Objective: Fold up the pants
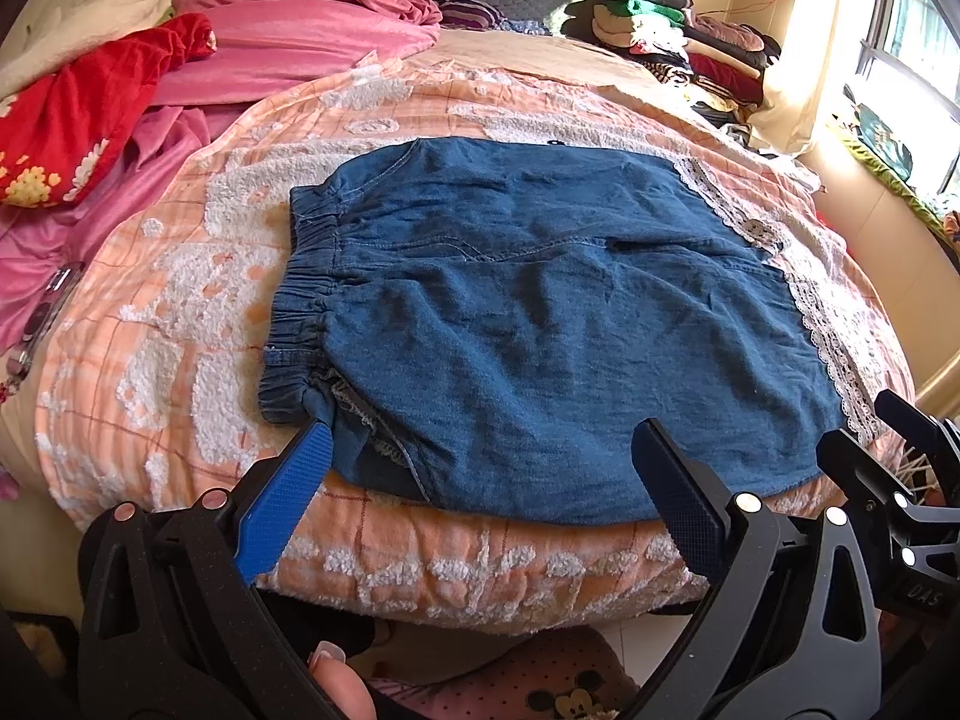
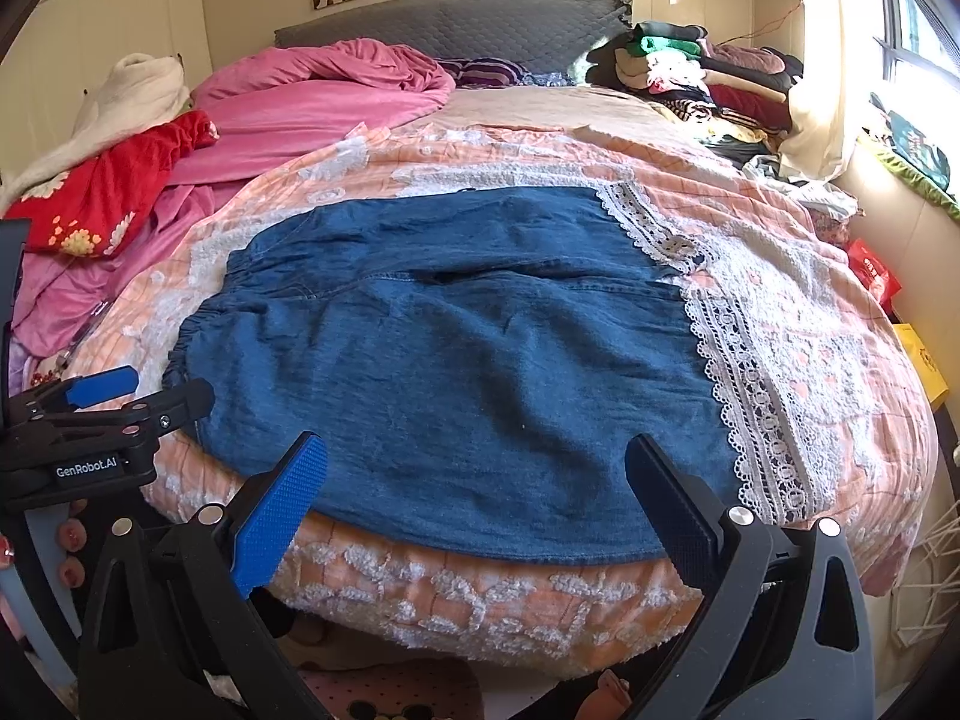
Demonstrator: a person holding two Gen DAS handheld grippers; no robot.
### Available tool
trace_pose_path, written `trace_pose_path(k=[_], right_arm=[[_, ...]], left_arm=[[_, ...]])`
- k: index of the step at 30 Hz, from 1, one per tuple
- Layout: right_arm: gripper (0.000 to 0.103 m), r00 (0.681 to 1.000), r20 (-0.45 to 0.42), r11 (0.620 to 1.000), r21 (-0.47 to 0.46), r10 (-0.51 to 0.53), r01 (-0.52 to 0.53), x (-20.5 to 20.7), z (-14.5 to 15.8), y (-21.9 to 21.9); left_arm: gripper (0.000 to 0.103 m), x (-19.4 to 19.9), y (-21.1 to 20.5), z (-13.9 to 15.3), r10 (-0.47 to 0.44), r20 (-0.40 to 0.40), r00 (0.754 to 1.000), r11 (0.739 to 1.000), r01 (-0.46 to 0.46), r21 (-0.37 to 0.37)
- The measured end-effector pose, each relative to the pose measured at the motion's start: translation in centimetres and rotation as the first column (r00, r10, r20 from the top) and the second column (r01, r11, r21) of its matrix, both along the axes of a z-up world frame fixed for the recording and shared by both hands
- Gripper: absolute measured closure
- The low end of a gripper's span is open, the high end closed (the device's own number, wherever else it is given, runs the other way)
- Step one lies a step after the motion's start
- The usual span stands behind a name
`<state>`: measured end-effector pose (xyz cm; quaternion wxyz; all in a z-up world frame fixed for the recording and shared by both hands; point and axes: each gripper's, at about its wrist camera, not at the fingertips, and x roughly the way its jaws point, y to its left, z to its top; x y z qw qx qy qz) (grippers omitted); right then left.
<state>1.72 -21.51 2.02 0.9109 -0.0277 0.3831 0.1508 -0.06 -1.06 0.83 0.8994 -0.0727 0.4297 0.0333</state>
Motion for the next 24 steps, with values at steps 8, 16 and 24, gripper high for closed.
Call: trace_pose_path(k=[8,16,24], right_arm=[[0.004,1.0,-0.006,1.0,0.002,0.006,-0.006,0.3,-0.1,0.2],[0.004,0.998,-0.019,0.998,0.017,0.056,-0.056,2.2,-0.2,1.3],[0.004,0.992,-0.015,0.992,0.024,0.127,-0.126,6.4,0.5,3.7]], left_arm=[[0.009,0.3,0.2,0.1,0.003,0.004,1.0,1.0,-0.004,0.002],[0.009,1.6,1.7,-0.3,0.016,0.002,1.0,1.0,-0.016,-0.015],[0.009,3.7,5.3,-0.5,0.072,0.001,0.997,0.997,-0.072,-0.022]])
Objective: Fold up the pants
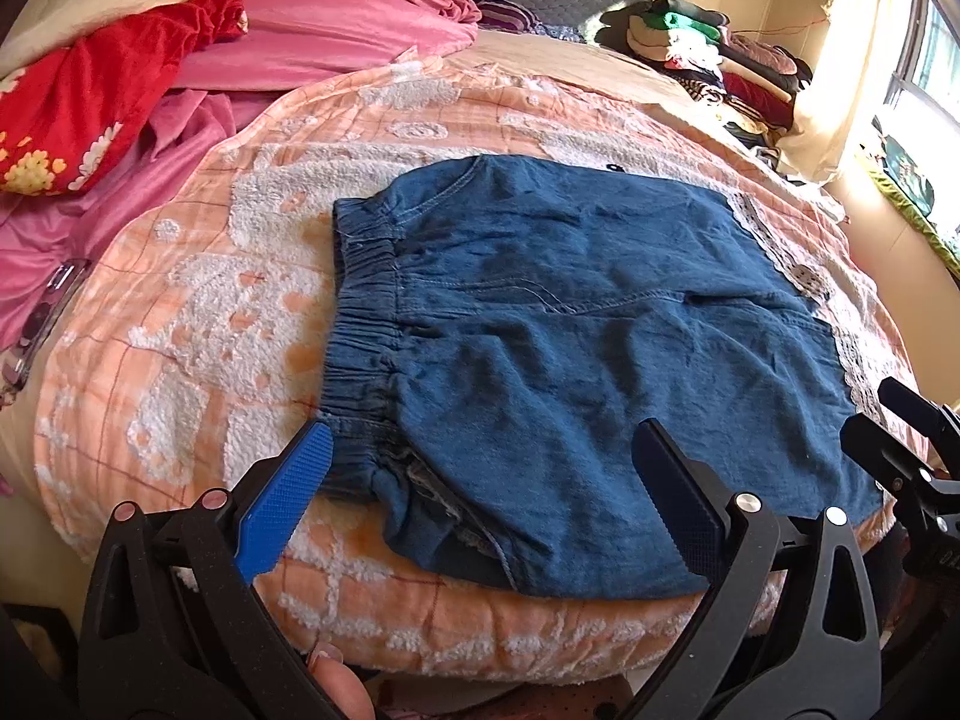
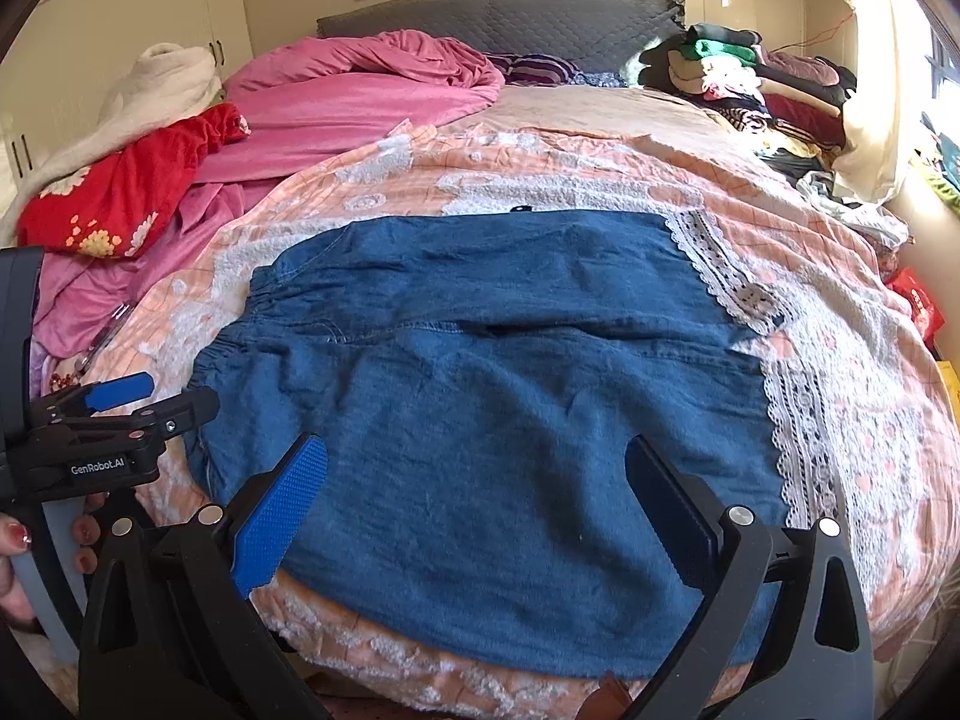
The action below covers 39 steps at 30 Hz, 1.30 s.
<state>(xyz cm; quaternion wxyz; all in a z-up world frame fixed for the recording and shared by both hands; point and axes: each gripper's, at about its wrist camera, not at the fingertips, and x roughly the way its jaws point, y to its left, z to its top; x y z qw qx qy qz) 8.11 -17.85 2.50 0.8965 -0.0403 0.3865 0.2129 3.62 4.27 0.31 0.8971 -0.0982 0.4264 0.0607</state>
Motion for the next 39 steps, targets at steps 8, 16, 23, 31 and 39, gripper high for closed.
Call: trace_pose_path(k=[8,16,23,31,39], right_arm=[[0.004,0.998,0.004,0.997,-0.034,0.063,-0.062,5.6,0.2,3.1],[0.004,0.993,-0.021,0.993,-0.02,0.118,-0.119,12.0,0.5,5.5],[0.004,0.988,-0.017,0.982,-0.108,0.156,-0.157,16.9,-0.6,8.3],[0.004,0.975,-0.048,0.963,-0.153,0.216,-0.221,20.7,-2.2,11.2],[0.004,0.941,-0.081,0.921,-0.195,0.327,-0.337,23.7,-3.7,13.8]], left_arm=[[0.009,2.9,4.5,0.3,0.044,0.005,0.999,0.999,-0.044,0.015],[0.009,7.6,9.3,-1.1,0.09,-0.045,0.995,0.996,-0.09,0.0],[0.009,10.9,12.3,-2.2,0.083,-0.056,0.995,0.993,-0.088,-0.081],[0.032,15.9,13.0,-5.0,0.025,-0.108,0.994,0.994,-0.037,-0.107],[0.066,17.0,12.2,-5.1,-0.062,-0.066,0.996,0.993,0.055,-0.103]])
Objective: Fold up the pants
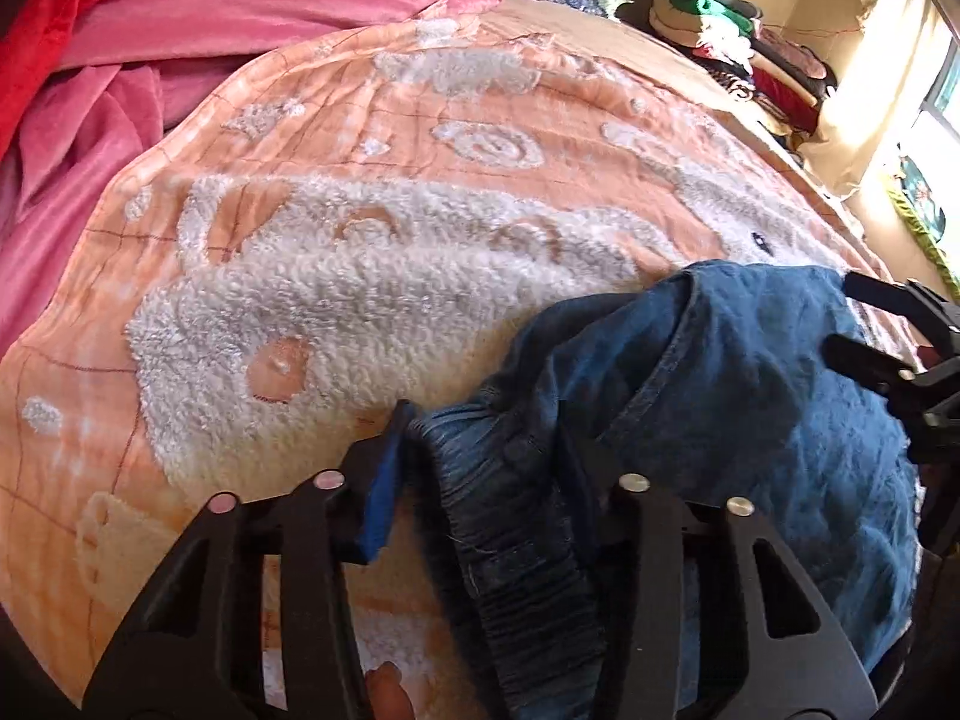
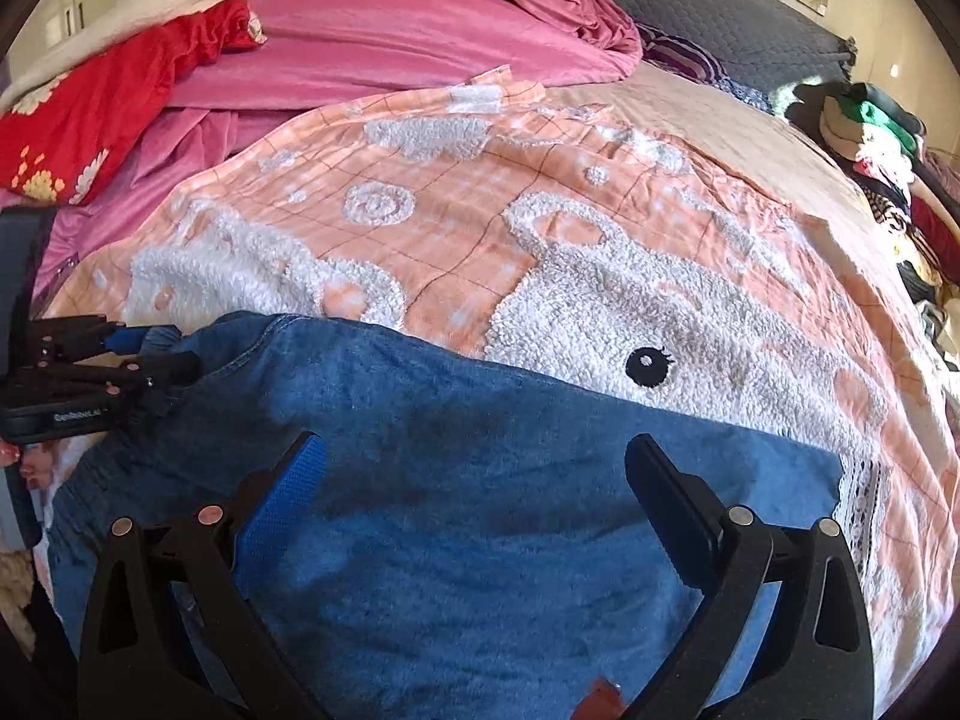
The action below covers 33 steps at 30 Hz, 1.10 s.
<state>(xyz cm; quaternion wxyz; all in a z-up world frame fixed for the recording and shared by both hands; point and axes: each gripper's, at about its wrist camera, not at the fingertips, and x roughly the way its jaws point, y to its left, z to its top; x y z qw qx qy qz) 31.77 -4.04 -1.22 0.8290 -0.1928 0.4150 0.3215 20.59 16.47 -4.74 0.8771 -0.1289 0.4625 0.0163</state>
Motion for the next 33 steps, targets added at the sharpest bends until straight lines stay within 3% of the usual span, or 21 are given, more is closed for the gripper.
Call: trace_pose_path(k=[7,10,17,18,20,21,23,25,28,33], right_arm=[[0.004,0.987,0.059,0.985,-0.101,0.148,-0.141,0.9,-0.8,2.0],[0.004,0.975,0.083,0.969,-0.155,0.204,-0.19,1.3,-1.1,2.7],[0.007,0.946,0.023,0.926,-0.211,0.324,-0.313,2.2,-2.7,4.7],[0.01,0.94,0.014,0.922,-0.203,0.34,-0.33,2.1,-2.7,4.9],[0.043,0.927,-0.015,0.915,-0.159,0.374,-0.371,1.7,-2.7,5.2],[0.048,0.925,-0.025,0.914,-0.14,0.38,-0.38,1.4,-2.7,5.2],[0.069,0.921,-0.028,0.914,-0.118,0.388,-0.389,0.5,-2.6,5.0],[0.081,0.923,-0.007,0.918,-0.099,0.384,-0.383,-0.6,-2.1,4.6],[0.09,0.937,0.028,0.936,-0.053,0.35,-0.348,-2.4,-1.0,3.0],[0.091,0.961,0.065,0.957,0.09,0.269,-0.275,-6.3,1.7,-1.4]], left_arm=[[0.074,-1.5,-0.2,2.1,-0.009,0.088,0.996,1.0,0.011,-0.019],[0.075,-2.6,-0.8,3.7,-0.018,0.141,0.99,1.0,0.015,0.021],[0.076,-4.2,-1.9,5.3,-0.039,0.196,0.98,0.998,0.028,0.058],[0.076,-4.4,-2.1,5.4,-0.039,0.2,0.979,0.998,0.026,0.064],[0.076,-4.6,-2.2,5.5,-0.041,0.205,0.978,0.997,0.027,0.067],[0.076,-4.6,-2.3,5.6,-0.04,0.206,0.978,0.997,0.025,0.074],[0.076,-4.9,-2.7,5.6,-0.039,0.212,0.977,0.995,0.018,0.099],[0.076,-5.2,-3.0,5.6,-0.039,0.22,0.975,0.992,0.012,0.125],[0.076,-5.9,-3.2,5.9,-0.027,0.233,0.972,0.99,-0.006,0.142],[0.076,-8.1,-4.1,7.0,-0.042,0.283,0.958,0.989,-0.001,0.15]])
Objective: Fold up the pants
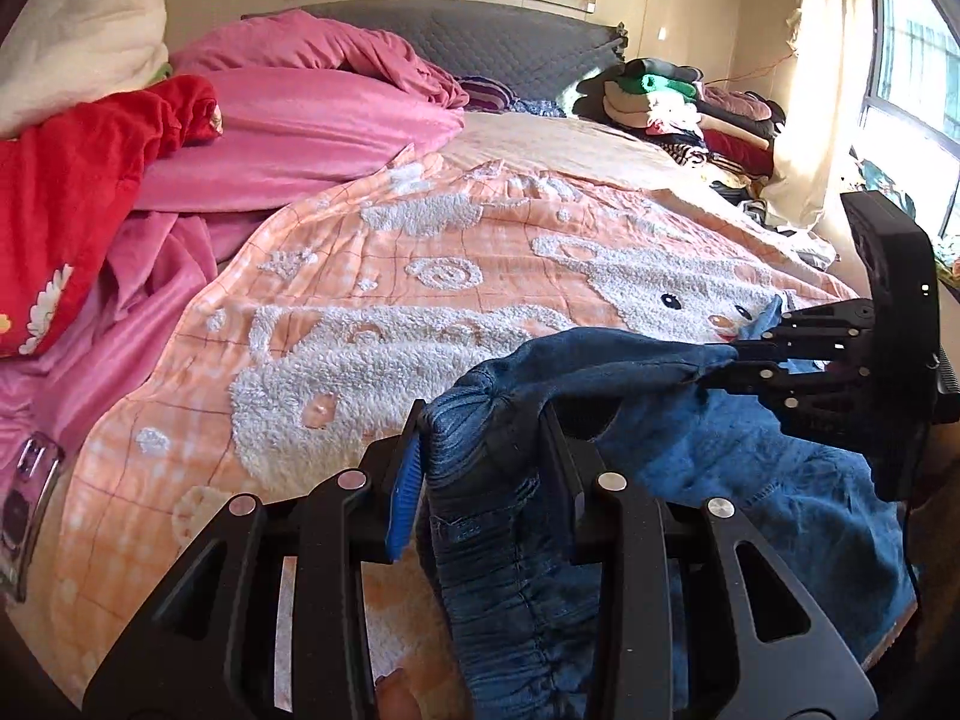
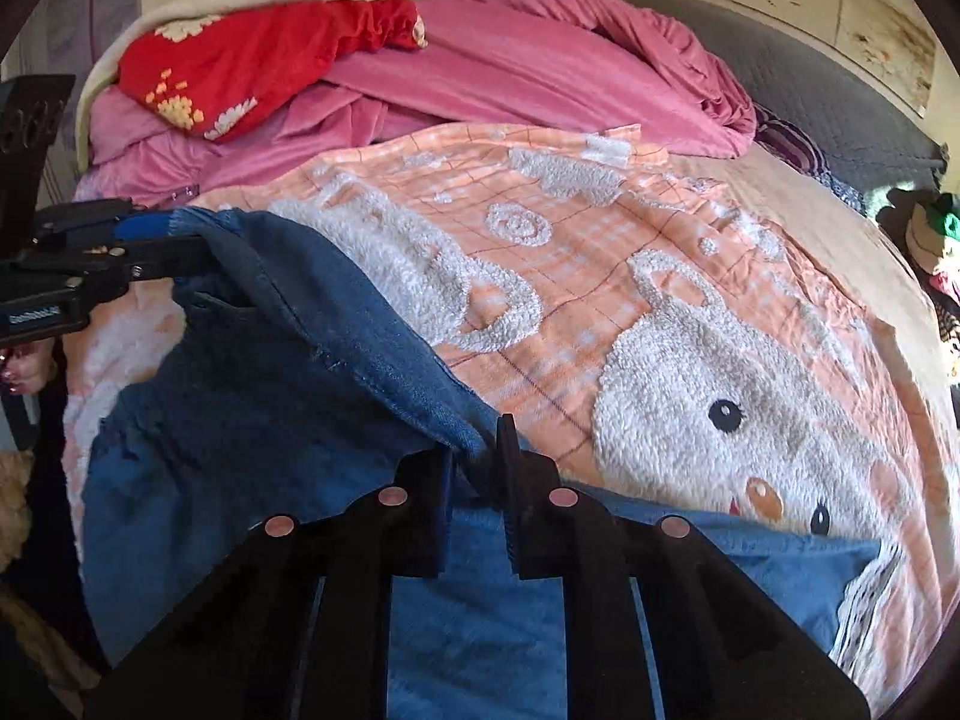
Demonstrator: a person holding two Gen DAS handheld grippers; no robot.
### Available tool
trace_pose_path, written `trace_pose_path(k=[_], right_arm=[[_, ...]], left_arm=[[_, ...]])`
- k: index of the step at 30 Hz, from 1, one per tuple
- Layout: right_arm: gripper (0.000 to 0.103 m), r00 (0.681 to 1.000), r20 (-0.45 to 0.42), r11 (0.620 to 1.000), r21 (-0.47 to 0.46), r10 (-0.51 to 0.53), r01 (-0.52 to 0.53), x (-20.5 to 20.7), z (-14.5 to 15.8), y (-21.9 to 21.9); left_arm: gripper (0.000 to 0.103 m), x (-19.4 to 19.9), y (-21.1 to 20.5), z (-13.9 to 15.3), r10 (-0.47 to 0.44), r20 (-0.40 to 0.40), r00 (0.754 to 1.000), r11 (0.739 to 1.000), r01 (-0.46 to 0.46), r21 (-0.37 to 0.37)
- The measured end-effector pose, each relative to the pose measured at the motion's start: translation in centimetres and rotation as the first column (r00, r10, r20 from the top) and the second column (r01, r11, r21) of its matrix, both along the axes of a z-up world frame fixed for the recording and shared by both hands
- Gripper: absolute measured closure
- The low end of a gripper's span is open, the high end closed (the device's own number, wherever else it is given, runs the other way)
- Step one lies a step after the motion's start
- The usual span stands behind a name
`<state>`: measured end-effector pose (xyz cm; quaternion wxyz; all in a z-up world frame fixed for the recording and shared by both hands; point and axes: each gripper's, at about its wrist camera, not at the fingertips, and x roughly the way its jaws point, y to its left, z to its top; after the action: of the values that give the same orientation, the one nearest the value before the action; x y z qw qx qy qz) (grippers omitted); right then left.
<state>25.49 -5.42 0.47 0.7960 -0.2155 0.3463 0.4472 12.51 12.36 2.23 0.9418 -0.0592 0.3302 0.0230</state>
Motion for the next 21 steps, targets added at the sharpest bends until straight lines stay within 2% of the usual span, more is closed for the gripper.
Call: trace_pose_path(k=[4,10,16,21], right_arm=[[0.091,0.999,-0.016,0.995,0.09,-0.036,0.038,-3.7,1.6,-2.9],[0.091,0.998,-0.042,0.985,0.165,-0.042,0.048,-9.4,2.8,-5.7],[0.091,0.996,-0.084,0.985,0.165,-0.042,0.055,-14.6,1.8,-6.9],[0.09,0.993,-0.109,0.988,0.146,-0.036,0.052,-17.8,0.5,-7.1]], left_arm=[[0.076,-1.8,-1.0,0.7,-0.012,0.026,1.0,1.0,0.013,-0.012],[0.076,-5.6,-2.2,1.1,-0.028,0.04,0.999,0.999,0.029,-0.024],[0.076,-8.9,-2.4,0.1,-0.05,0.011,0.999,0.994,0.051,-0.1],[0.076,-10.8,-2.7,-0.9,-0.081,-0.036,0.996,0.993,0.078,-0.084]])
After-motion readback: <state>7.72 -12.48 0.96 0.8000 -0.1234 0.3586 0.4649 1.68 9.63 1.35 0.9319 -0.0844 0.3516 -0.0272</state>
